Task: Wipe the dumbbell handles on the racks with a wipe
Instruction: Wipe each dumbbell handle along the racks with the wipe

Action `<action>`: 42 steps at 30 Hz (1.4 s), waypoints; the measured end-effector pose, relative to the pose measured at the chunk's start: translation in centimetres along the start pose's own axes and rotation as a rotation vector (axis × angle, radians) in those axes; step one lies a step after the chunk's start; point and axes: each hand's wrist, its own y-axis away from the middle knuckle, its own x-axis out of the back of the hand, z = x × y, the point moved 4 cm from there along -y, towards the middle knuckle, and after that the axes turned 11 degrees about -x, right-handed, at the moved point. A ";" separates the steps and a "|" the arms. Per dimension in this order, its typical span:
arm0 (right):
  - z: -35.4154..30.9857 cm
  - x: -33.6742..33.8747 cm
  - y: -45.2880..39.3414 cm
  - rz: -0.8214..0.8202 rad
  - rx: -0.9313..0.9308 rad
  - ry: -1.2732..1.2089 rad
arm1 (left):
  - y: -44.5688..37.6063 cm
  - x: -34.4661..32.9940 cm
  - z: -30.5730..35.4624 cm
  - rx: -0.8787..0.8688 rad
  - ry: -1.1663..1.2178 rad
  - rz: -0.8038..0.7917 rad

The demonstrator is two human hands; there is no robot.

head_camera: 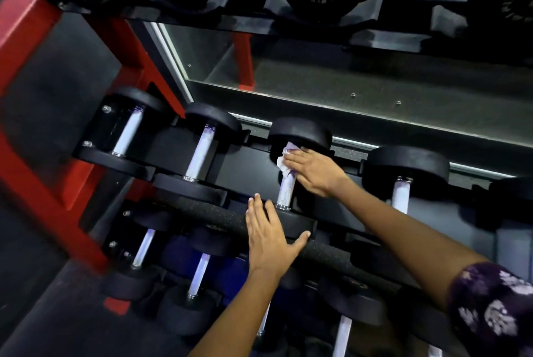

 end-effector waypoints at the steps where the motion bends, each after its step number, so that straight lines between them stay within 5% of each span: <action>1: 0.1 0.2 -0.1 0.003 -0.023 0.000 | -0.1 0.0 0.0 0.003 -0.002 -0.010; 5: -2.3 -1.8 1.6 -0.156 0.194 -0.041 | 0.2 0.1 -0.1 0.004 -0.008 -0.030; 10: -0.7 0.9 -0.2 -0.064 -0.024 0.109 | 0.2 0.0 0.1 0.000 -0.001 -0.043; 15: -4.5 -0.9 2.3 -0.221 0.230 -0.039 | 0.4 0.2 0.1 0.027 0.056 -0.033; 21: -1.5 1.0 -2.3 -0.150 0.085 0.464 | 0.5 1.1 0.2 0.030 0.108 -0.036; 23: -3.4 -0.6 -1.4 -0.182 0.196 0.528 | 0.5 1.2 0.4 0.034 0.130 -0.045; 25: -4.0 -1.6 -0.6 -0.295 0.264 0.566 | 0.5 1.2 0.4 0.036 0.138 -0.061; 30: -2.6 0.7 -2.5 -0.225 0.033 0.622 | 0.6 1.4 0.3 0.044 0.155 -0.034; 35: -4.8 -0.9 -0.5 -0.322 0.278 0.569 | 0.5 1.1 0.5 0.036 0.166 -0.052; 39: -3.2 1.2 -2.5 -0.227 0.123 0.599 | 0.5 1.3 0.6 0.041 0.161 -0.045; 42: -4.7 -0.8 -1.8 -0.254 0.203 0.626 | 0.7 1.2 0.4 0.025 0.156 -0.037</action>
